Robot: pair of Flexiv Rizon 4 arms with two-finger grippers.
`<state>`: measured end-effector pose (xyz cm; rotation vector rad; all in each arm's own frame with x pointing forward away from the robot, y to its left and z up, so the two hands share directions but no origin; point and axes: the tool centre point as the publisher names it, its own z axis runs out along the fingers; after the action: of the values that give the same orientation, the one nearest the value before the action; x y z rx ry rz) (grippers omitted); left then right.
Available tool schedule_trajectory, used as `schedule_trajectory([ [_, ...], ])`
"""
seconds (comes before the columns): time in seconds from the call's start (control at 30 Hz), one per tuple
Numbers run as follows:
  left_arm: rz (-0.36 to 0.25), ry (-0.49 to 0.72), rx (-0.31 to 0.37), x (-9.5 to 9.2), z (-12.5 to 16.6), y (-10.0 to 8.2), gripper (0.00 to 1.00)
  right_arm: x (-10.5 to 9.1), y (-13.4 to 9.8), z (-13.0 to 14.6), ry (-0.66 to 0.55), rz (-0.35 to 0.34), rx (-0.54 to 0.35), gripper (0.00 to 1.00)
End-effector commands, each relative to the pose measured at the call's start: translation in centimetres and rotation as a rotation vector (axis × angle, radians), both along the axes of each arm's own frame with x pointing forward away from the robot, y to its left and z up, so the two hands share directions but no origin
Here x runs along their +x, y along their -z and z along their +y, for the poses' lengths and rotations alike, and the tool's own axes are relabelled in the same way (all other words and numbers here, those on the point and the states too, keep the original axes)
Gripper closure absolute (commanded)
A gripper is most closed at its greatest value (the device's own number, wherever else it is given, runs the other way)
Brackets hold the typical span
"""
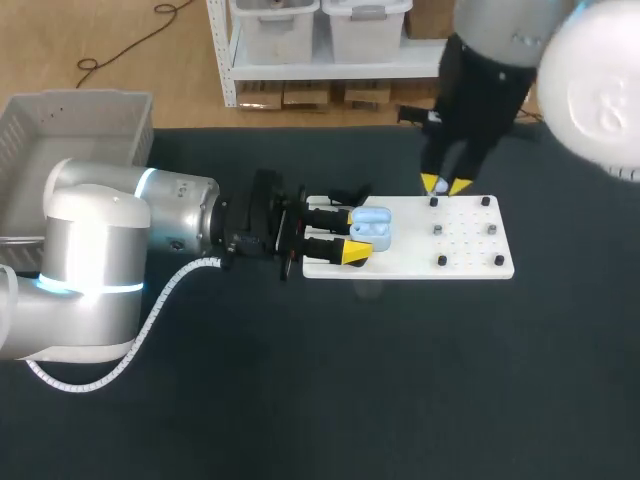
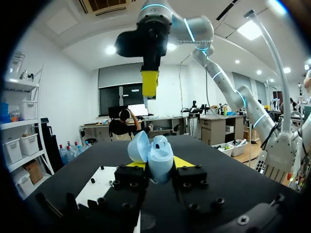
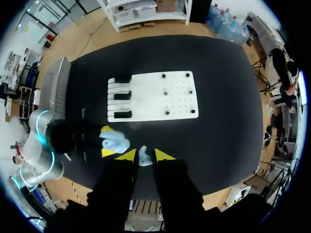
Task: Pick up each earbud case from the left stands, insert the matching earbuds, close the lid, and place the case in the box.
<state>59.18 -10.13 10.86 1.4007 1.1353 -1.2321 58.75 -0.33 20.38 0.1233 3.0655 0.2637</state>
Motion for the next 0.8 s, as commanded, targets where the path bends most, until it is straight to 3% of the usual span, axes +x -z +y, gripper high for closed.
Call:
schedule_trajectory([
  [0.03,-0.003,-0.006,-0.001,-0.2,0.0,0.0,1.00,-0.2,-1.0,0.8,-0.035,0.025,0.035,1.00],
  [0.23,-0.003,-0.006,-0.001,-0.2,0.0,0.0,1.00,-1.2,-1.1,2.3,-0.137,0.070,0.057,1.00],
  [0.8,-0.003,-0.006,-0.001,-0.2,0.0,0.0,1.00,-1.2,-1.2,2.6,-0.161,0.054,0.040,1.00],
])
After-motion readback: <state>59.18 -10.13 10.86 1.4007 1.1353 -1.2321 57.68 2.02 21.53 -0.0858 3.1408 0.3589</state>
